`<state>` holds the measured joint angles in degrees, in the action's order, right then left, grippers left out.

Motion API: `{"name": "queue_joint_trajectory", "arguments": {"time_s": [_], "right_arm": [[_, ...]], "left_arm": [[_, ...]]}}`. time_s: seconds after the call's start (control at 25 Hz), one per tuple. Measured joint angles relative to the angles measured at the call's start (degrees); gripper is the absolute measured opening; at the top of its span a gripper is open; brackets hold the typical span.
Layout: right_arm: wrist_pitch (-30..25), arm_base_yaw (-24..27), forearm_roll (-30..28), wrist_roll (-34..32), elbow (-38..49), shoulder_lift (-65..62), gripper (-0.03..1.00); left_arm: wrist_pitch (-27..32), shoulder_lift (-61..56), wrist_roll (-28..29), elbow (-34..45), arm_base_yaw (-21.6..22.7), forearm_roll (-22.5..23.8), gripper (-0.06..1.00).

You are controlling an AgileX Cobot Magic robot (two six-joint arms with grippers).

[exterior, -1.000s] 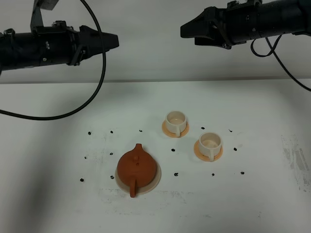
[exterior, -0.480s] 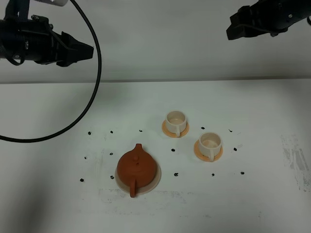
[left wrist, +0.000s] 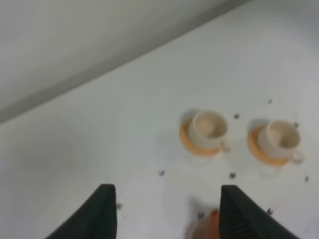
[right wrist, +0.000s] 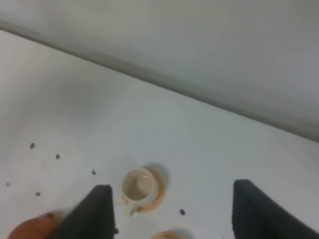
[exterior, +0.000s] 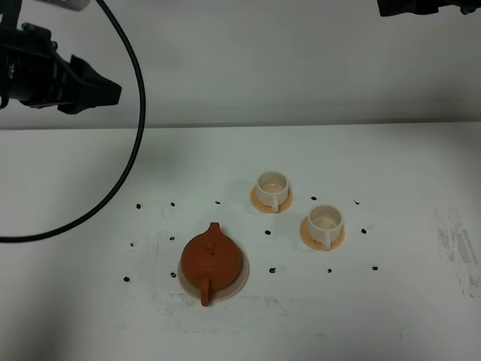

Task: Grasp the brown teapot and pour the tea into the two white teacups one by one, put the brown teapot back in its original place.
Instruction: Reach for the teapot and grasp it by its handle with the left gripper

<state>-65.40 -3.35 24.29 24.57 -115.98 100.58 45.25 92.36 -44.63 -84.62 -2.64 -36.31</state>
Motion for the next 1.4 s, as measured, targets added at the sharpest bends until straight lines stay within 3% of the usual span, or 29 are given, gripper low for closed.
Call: {"name": "queue_joint_trajectory", "arguments": {"time_s": [0.48, 0.88, 1.4], "right_arm": [[13.7, 0.0, 0.2, 3.1, 23.9, -19.3, 0.52], [19.0, 0.0, 0.2, 3.7, 34.3, -34.3, 0.52], [19.9, 0.0, 2.8, 3.5, 51.4, -54.7, 0.52]], "left_arm": [[-15.4, -15.4, 0.4, 16.7, 0.0, 1.8, 0.49], [-15.1, -16.8, 0.3, 23.0, 0.0, 6.0, 0.49], [-16.3, -16.8, 0.4, 23.8, 0.0, 8.8, 0.49]]}}
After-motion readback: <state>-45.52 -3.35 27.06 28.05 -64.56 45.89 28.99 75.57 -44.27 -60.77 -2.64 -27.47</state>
